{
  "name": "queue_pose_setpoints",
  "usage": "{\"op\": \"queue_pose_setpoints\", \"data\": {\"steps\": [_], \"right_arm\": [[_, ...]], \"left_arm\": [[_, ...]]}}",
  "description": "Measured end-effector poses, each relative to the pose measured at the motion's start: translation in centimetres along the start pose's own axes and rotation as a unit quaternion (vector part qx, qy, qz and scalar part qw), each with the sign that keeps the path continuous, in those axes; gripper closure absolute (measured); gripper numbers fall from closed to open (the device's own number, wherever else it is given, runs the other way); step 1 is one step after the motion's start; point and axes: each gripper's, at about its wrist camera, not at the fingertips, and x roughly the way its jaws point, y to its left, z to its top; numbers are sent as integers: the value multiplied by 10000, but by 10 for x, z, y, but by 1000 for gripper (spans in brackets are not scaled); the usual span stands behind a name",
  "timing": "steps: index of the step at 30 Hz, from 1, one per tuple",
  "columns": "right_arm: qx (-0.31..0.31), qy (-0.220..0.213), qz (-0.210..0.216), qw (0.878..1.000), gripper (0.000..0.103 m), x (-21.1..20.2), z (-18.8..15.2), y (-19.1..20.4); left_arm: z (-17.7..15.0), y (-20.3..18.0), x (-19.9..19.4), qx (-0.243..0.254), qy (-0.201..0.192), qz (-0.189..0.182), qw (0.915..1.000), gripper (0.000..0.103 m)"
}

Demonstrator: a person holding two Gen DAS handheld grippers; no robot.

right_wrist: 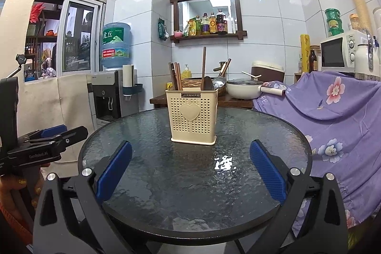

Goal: Organize utensils

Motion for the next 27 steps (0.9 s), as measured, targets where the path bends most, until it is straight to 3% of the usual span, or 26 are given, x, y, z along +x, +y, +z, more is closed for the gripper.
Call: {"op": "queue_pose_setpoints", "data": {"steps": [27], "right_arm": [[38,65,52,10000,6,1,-2,2]], "left_arm": [[-4,-9,2,169,51,88,9998,6]]}}
